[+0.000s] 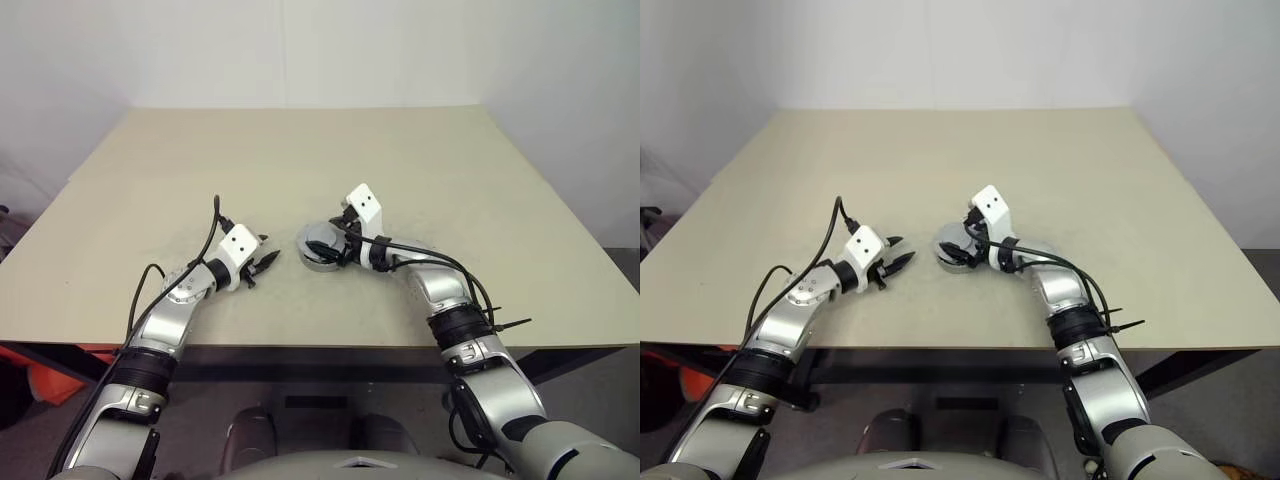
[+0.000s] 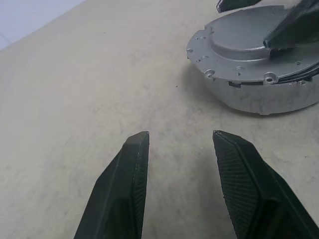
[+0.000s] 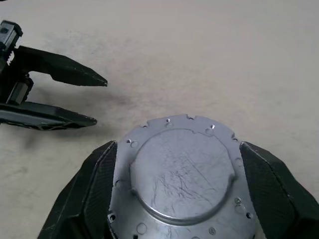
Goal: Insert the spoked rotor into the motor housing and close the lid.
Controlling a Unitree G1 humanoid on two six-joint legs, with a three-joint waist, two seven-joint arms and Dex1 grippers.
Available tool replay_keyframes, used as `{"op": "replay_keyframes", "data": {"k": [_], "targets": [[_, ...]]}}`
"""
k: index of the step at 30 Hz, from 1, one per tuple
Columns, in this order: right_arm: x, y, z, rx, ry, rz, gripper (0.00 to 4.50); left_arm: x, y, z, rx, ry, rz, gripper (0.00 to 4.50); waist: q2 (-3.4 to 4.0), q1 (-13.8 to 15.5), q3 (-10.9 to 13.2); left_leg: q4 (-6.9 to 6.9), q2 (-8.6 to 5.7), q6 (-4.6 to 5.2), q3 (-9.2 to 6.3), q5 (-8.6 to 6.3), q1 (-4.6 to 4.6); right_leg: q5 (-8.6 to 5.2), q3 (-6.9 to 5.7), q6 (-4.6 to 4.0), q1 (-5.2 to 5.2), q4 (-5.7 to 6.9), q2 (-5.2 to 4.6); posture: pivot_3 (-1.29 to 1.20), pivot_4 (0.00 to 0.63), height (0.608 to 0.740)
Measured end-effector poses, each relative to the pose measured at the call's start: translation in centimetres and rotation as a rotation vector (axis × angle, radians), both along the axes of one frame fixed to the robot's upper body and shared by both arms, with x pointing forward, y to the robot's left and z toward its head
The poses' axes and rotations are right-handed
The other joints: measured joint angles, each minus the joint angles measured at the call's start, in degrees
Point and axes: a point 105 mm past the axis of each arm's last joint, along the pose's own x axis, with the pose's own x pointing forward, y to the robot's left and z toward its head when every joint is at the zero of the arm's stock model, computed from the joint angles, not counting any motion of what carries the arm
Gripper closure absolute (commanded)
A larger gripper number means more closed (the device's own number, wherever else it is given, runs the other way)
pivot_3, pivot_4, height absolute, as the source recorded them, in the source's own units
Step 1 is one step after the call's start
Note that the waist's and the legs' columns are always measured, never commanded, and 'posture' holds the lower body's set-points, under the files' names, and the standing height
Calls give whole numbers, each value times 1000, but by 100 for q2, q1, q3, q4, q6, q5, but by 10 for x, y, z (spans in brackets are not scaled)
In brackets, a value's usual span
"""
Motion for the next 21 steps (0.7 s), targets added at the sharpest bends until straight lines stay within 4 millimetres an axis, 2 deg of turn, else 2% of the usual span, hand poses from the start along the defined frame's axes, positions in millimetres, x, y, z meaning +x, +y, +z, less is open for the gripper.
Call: {"op": "replay_keyframes", "data": {"k": [11,14,16,17,21], "targets": [[1,1,-7,-47,-43,12,44,0,1,0,7,-1,2,2362,-1,-2,0,2,0,1,0,0,2,0,0,0,1,2,0,0,0,740],[3,1,-8,-57,-51,7,583,0,1,0,7,-2,3,2362,-1,-2,-1,2,0,1,0,0,5,0,0,0,3,3,0,0,0,740],[5,0,-8,-62,-55,4,1259,0,1,0,7,-2,3,2362,-1,-3,-1,2,0,2,0,-1,6,0,0,0,4,4,0,0,0,740],[5,1,-8,-64,-58,3,1388,0,1,0,7,-2,3,2362,-1,-4,-1,2,0,2,0,-1,6,0,0,0,4,4,0,0,0,740],[6,0,-9,-64,-62,4,1386,0,1,0,7,-2,4,2362,-1,-4,-1,2,0,5,0,-3,6,0,0,0,5,3,0,0,0,740]]}}
